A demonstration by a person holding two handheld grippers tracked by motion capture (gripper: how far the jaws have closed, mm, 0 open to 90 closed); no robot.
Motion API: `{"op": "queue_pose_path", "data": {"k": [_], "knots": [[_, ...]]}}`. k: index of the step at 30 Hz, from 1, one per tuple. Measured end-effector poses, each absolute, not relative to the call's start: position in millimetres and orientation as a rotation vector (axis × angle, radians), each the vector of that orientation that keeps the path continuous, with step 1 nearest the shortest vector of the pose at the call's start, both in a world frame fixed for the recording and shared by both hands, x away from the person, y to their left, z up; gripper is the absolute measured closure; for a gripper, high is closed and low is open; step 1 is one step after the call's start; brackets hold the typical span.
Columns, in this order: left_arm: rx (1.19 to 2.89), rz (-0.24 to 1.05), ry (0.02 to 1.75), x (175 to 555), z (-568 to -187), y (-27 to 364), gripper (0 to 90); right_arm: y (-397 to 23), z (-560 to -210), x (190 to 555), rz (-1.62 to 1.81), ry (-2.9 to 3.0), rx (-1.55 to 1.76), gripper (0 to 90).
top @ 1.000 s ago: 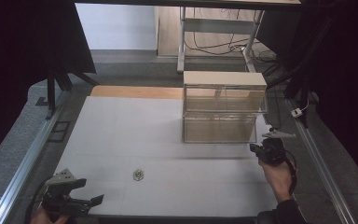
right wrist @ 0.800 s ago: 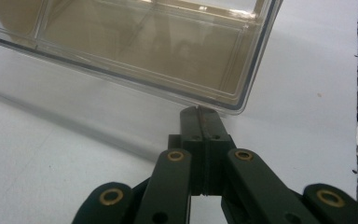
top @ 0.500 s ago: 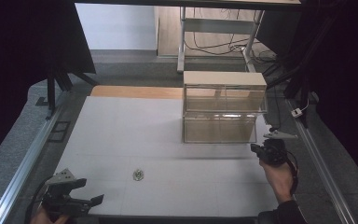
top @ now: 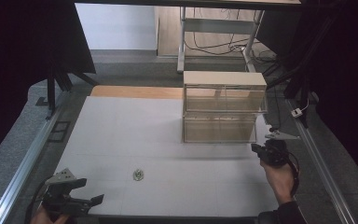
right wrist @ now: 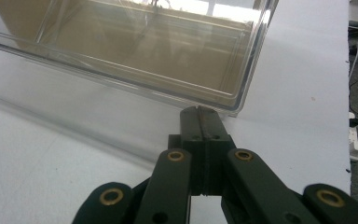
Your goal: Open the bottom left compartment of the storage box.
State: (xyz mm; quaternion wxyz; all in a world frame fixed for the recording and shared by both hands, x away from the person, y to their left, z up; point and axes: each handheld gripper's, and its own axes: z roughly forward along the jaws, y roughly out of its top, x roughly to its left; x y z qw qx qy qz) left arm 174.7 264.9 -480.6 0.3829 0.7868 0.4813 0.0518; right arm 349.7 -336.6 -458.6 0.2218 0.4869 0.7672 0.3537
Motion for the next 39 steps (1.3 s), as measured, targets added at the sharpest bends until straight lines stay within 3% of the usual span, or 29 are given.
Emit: {"op": "queue_pose_path", "data": {"k": [39], "knots": [[2.007, 0.154, 1.242, 175, -480, 264, 3.2, -330, -429, 356, 1.15, 2.018, 1.317, 89.7]]}}
